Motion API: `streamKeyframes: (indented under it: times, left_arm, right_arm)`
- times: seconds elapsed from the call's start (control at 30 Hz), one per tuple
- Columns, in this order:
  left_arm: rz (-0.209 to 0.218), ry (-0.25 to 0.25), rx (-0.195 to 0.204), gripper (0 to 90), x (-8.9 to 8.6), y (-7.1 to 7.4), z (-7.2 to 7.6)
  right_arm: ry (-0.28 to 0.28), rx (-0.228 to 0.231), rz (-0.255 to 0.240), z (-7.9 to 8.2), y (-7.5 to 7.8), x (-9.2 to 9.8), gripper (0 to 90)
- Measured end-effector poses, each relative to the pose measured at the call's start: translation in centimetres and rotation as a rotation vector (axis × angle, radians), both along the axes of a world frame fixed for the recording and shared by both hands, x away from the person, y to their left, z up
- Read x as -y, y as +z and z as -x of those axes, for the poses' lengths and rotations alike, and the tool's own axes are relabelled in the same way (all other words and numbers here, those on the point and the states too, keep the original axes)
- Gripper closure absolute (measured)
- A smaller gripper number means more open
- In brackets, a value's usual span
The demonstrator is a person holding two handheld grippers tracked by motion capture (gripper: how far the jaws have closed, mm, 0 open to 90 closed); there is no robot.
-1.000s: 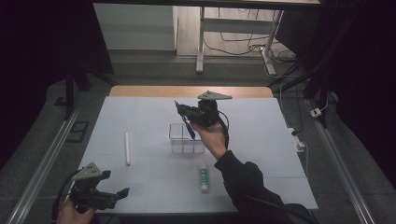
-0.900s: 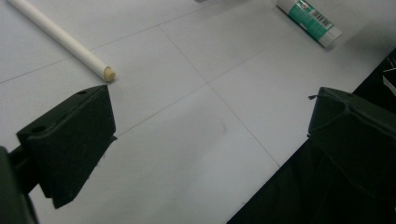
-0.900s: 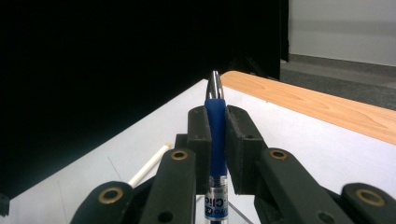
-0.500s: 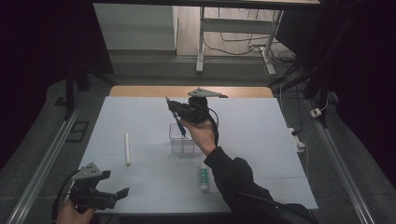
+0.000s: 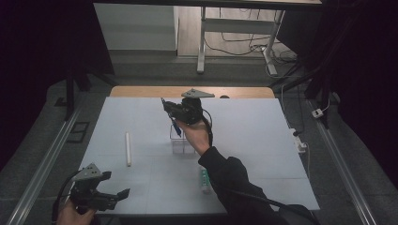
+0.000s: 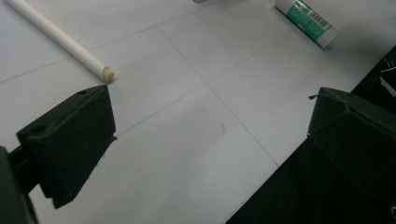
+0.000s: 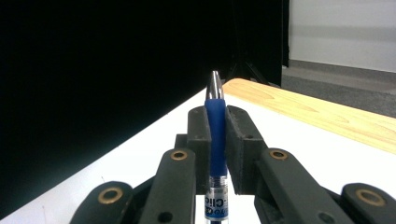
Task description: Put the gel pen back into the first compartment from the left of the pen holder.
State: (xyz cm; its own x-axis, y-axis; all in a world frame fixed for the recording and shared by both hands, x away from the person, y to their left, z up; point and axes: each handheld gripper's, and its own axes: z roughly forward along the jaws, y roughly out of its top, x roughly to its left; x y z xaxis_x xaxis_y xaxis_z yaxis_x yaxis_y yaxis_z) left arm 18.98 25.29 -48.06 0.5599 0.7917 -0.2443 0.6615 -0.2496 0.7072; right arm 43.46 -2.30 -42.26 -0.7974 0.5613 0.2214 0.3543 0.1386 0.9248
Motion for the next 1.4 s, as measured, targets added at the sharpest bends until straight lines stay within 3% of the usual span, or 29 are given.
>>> streamKeyframes:
  times: [0.47,0.63,1.07,1.4]
  left_arm:
    - [0.002,0.0,-0.001,0.8,0.0,0.0,0.0]
    - [0.004,0.0,-0.002,0.8,0.0,0.0,0.0]
    - [0.004,0.005,-0.003,0.3,-0.1,0.0,0.0]
    - [0.015,0.011,-0.008,0.0,-0.2,0.0,-0.1]
  right_arm:
    - [-0.003,-0.032,0.058,0.1,-1.9,0.0,79.5]
    - [0.001,-0.028,0.105,0.5,-2.5,0.1,78.0]
    - [0.017,-0.005,0.192,1.1,-1.4,1.6,51.2]
    - [0.055,-0.02,0.259,2.3,-0.5,3.8,36.3]
